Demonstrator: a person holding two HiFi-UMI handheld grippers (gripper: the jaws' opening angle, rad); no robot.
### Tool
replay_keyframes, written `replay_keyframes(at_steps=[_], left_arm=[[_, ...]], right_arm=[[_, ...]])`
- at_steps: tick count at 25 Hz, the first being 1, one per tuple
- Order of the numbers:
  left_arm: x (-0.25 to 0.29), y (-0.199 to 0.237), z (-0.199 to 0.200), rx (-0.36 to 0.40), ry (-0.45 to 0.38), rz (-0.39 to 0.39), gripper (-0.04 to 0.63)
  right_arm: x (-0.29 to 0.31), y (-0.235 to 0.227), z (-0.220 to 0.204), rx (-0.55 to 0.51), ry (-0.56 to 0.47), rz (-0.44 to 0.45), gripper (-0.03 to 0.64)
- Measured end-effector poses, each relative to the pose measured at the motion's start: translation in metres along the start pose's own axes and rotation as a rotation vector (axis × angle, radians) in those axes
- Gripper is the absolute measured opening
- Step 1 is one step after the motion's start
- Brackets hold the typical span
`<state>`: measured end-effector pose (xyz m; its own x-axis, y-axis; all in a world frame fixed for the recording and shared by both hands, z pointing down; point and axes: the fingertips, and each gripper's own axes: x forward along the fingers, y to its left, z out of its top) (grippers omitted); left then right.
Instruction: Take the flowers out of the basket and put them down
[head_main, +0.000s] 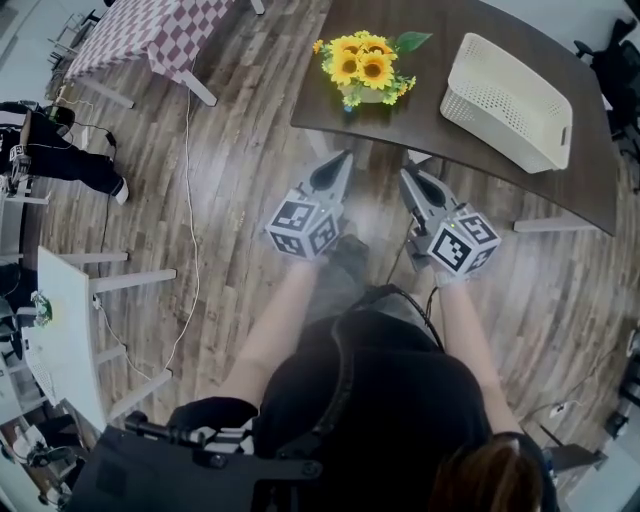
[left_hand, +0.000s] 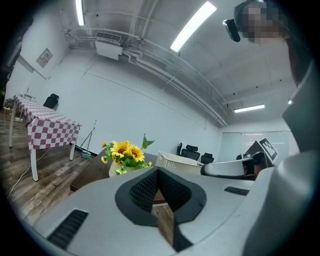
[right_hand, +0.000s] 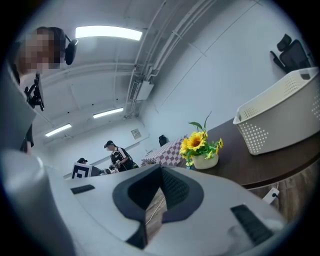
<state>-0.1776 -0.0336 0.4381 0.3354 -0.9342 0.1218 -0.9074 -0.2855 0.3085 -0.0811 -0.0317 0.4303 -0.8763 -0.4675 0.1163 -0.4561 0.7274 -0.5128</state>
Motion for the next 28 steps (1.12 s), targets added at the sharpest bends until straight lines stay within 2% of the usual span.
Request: replay_keyframes(at_steps=[16, 28], left_arm=[[-0.06, -0.062, -0.013, 0.051, -0.018, -0.035, 0.0], [-0.072, -0.078, -0.009, 0.079, -0.029, -0.057, 0.0]], right_arm=[[-0.058, 0.055, -0.025, -0.062, -0.028, 0.035, 0.002], [-0.071, 0.072, -0.027, -0.072, -0.04, 0.048, 0.002]])
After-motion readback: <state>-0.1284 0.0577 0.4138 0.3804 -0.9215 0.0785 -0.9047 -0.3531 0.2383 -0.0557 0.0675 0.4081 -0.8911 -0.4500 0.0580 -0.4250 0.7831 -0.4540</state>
